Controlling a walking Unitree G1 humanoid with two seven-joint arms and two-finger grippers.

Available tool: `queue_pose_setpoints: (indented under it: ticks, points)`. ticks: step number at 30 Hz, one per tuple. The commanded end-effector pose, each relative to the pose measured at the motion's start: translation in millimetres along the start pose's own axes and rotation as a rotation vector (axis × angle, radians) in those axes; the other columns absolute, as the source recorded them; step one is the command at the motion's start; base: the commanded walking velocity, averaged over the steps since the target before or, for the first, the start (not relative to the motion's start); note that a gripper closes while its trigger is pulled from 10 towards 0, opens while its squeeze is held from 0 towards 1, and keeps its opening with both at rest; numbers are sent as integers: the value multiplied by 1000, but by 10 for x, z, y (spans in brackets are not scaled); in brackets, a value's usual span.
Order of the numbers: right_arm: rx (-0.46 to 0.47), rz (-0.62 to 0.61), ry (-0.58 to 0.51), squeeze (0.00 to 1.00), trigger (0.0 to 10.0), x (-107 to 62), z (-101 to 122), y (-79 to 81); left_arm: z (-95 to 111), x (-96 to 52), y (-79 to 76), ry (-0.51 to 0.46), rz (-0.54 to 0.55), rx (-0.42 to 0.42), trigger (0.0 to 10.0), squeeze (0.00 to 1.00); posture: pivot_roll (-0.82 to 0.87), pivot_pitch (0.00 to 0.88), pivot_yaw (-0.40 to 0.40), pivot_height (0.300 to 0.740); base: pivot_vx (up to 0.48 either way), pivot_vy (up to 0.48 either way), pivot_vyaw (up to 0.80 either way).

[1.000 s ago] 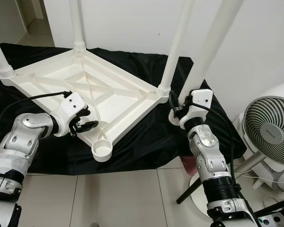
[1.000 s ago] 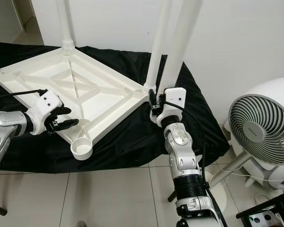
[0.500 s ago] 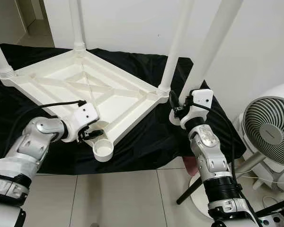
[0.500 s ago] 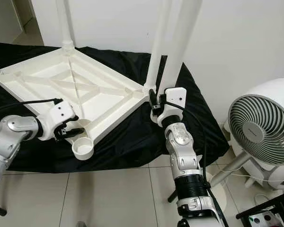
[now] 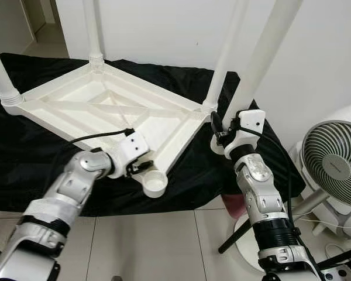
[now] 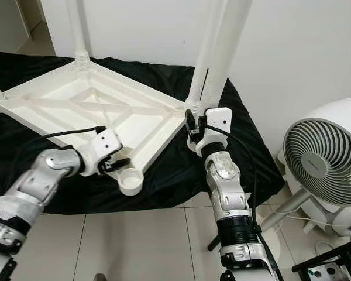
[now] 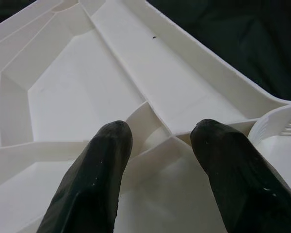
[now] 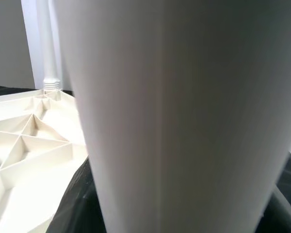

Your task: Building children table

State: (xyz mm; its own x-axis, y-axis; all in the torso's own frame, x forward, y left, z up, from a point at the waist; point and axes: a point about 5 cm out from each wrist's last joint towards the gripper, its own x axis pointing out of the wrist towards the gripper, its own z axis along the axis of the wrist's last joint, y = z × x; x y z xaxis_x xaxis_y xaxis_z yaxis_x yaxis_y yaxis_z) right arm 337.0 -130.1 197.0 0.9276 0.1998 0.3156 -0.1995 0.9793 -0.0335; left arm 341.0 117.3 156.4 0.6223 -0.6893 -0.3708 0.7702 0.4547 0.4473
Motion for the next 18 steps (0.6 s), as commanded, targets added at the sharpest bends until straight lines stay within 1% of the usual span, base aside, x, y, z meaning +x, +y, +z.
queue_pose_setpoints:
  ticks: [1, 2, 3, 4, 5, 6, 7, 9, 10, 11, 12, 13, 14, 15, 16, 17, 18]
  points:
    - [4, -11, -15, 0, 10000, -5, 40, -21, 22, 112, -84, 4, -15, -19, 10000, 0, 69, 53, -95, 740, 0, 0, 0]
    - [4, -11, -15, 0, 10000, -5, 40, -21, 22, 112, -84, 4, -15, -19, 10000, 0, 69, 53, -95, 740, 0, 0, 0]
    - [12, -12, -17, 0, 10000, -8, 41, -19, 81, 180, -110, -22, 3, -24, 10000, 0, 66, 52, -91, 740, 0, 0, 0]
    - [15, -12, -19, 0, 10000, -8, 42, -13, 139, 248, -113, -42, 39, -47, 10000, 0, 64, 51, -89, 740, 0, 0, 0]
    - [15, -12, -19, 0, 10000, -8, 42, -13, 139, 248, -113, -42, 39, -47, 10000, 0, 64, 51, -89, 740, 0, 0, 0]
    - [17, -12, -19, 0, 10000, -8, 43, -10, 183, 297, -117, -58, 60, -66, 10000, 0, 64, 51, -89, 740, 0, 0, 0]
    - [21, -12, -21, 0, 10000, -11, 43, -4, 228, 333, -123, -77, 74, -66, 10000, 0, 64, 53, -88, 740, 0, 0, 0]
    - [21, -12, -21, 0, 10000, -11, 43, -4, 228, 333, -123, -77, 74, -66, 10000, 0, 64, 53, -88, 740, 0, 0, 0]
    - [23, -11, -22, 0, 10000, -13, 41, 0, 285, 362, -98, -100, 110, -76, 10000, 0, 64, 53, -88, 740, 0, 0, 0]
    - [26, -9, -22, 0, 10000, -17, 40, 8, 377, 351, -44, -155, 130, -106, 10000, 0, 63, 54, -90, 740, 0, 0, 0]
    - [29, -6, -23, 0, 10000, -21, 43, 15, 459, 304, 32, -212, 143, -152, 10000, 0, 63, 54, -89, 740, 0, 0, 0]
    - [29, -6, -23, 0, 10000, -21, 43, 15, 459, 304, 32, -212, 143, -152, 10000, 0, 63, 54, -89, 740, 0, 0, 0]
    - [30, -3, -23, 0, 10000, -24, 45, 19, 520, 218, 103, -269, 130, -187, 10000, 0, 65, 55, -89, 740, 0, 0, 0]
    - [29, -2, -24, 0, 10000, -27, 46, 20, 556, 130, 153, -312, 108, -203, 10000, 0, 73, 55, -91, 740, 0, 0, 0]
    - [29, -2, -24, 0, 10000, -27, 46, 20, 556, 130, 153, -312, 108, -203, 10000, 0, 73, 55, -91, 740, 0, 0, 0]
    - [29, -1, -23, 0, 10000, -29, 46, 21, 571, 78, 176, -333, 95, -208, 10000, 0, 73, 55, -91, 740, 0, 0, 0]
    - [28, 0, -22, 0, 10000, -33, 42, 16, 560, -10, 208, -346, 79, -208, 10000, 0, 82, 54, -93, 740, 0, 0, 0]
